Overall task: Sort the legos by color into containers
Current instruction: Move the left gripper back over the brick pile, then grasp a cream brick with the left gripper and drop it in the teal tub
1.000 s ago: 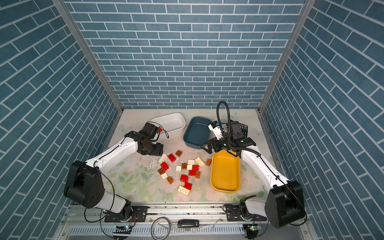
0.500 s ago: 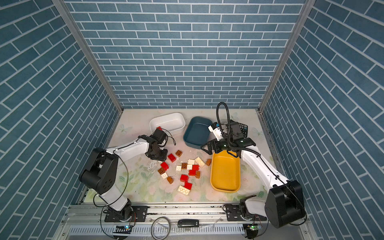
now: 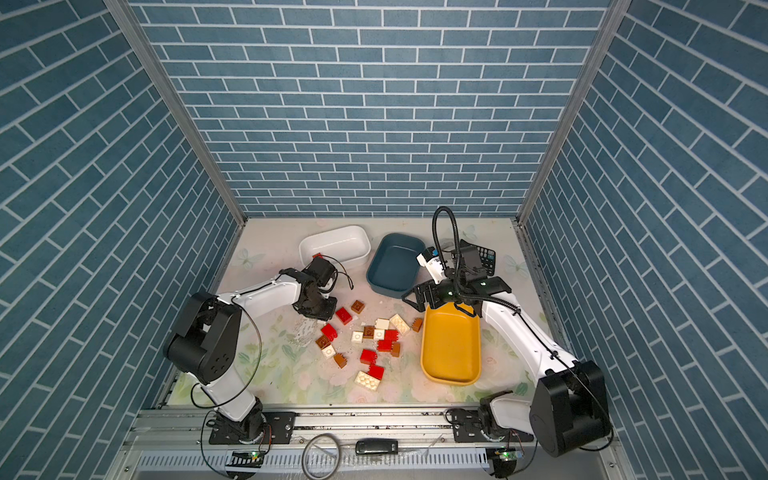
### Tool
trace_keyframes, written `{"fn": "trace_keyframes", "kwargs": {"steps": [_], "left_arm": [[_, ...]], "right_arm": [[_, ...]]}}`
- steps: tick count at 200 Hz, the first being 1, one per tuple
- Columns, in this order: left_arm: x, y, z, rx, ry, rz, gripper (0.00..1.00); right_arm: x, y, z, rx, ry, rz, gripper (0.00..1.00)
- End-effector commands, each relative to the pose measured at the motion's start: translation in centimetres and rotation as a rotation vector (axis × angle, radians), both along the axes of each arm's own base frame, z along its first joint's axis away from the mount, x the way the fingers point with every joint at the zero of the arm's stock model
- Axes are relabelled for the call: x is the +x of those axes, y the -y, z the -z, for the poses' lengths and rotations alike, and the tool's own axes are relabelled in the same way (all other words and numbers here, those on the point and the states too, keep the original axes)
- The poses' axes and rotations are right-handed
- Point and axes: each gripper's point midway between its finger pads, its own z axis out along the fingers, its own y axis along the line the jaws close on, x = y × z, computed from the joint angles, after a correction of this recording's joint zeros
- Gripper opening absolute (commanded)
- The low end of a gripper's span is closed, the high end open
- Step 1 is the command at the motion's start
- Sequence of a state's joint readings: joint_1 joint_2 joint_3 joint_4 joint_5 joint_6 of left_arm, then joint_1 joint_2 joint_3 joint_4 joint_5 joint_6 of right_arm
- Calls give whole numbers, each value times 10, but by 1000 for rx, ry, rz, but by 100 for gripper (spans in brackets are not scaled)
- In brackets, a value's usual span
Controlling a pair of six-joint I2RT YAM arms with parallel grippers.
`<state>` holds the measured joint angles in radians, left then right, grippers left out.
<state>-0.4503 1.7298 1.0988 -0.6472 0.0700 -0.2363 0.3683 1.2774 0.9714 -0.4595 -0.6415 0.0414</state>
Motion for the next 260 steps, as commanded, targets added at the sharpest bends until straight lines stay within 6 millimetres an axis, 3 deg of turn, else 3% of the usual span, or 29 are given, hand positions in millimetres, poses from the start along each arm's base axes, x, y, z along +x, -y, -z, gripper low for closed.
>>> {"fn": "trace_keyframes", "kwargs": {"steps": [1, 46, 83, 133, 168, 224, 237, 260], "left_arm": [[13, 8, -34, -34, 47, 4, 17], [60, 45, -102, -173, 160, -10, 17], [104, 91, -132, -349, 226, -26, 18], [149, 149, -122, -448, 282, 19, 18], [169, 182, -103, -474, 310, 75, 18], [208, 194, -81, -445, 439, 64, 19], [213, 196, -81, -447, 451, 66, 26], [210, 201, -95, -464, 450, 92, 57]], "right_arm": [[0, 2, -13, -19, 64, -24, 99], [12, 4, -24, -16, 110, 6, 99], [26, 8, -31, -8, 132, 65, 99], [39, 17, -42, -18, 159, 127, 99], [42, 24, -45, -33, 168, 159, 99], [37, 28, -41, -35, 143, 174, 99], [35, 29, -41, -37, 140, 175, 99], [33, 31, -40, -45, 133, 173, 99]]}}
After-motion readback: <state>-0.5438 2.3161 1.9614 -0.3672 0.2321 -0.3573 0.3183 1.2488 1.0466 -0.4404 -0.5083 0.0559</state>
